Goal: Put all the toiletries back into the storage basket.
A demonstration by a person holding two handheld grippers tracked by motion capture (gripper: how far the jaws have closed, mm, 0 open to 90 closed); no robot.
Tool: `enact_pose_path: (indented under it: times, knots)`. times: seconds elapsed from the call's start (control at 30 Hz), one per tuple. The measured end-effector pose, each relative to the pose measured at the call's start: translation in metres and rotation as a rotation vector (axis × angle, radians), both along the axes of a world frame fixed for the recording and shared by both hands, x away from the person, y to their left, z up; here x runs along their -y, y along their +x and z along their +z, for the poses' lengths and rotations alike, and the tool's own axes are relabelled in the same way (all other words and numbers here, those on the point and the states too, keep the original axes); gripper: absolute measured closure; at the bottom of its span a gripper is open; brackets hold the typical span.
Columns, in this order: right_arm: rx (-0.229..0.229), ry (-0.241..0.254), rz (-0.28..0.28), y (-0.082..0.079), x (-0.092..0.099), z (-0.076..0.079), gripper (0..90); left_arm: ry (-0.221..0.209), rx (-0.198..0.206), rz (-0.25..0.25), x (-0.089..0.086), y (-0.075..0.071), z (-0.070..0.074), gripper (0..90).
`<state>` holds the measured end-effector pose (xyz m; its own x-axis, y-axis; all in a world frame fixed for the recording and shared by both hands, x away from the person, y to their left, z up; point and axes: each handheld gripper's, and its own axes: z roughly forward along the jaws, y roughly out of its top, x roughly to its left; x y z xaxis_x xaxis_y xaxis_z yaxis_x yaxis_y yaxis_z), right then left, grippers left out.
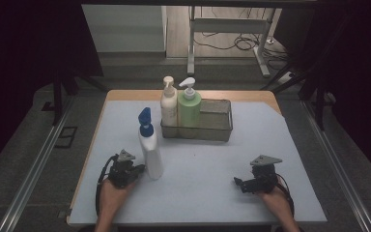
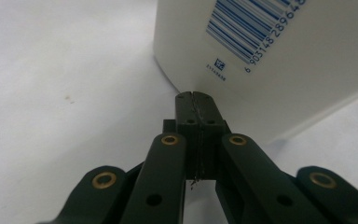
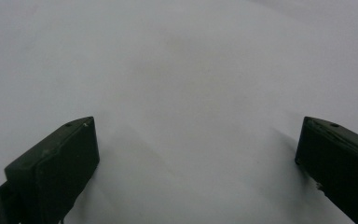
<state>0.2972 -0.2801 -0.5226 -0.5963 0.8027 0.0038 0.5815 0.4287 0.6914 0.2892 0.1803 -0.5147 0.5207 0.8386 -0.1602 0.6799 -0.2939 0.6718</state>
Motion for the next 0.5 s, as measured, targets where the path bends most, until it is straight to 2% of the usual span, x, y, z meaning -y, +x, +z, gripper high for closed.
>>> enact_pose_path:
  times: [0.5]
  knots:
    - [0.0,-0.001,0.0,0.0,0.0,0.0,0.0,0.034,0.005,-0.096,0.026,-0.004,0.001,89.4]
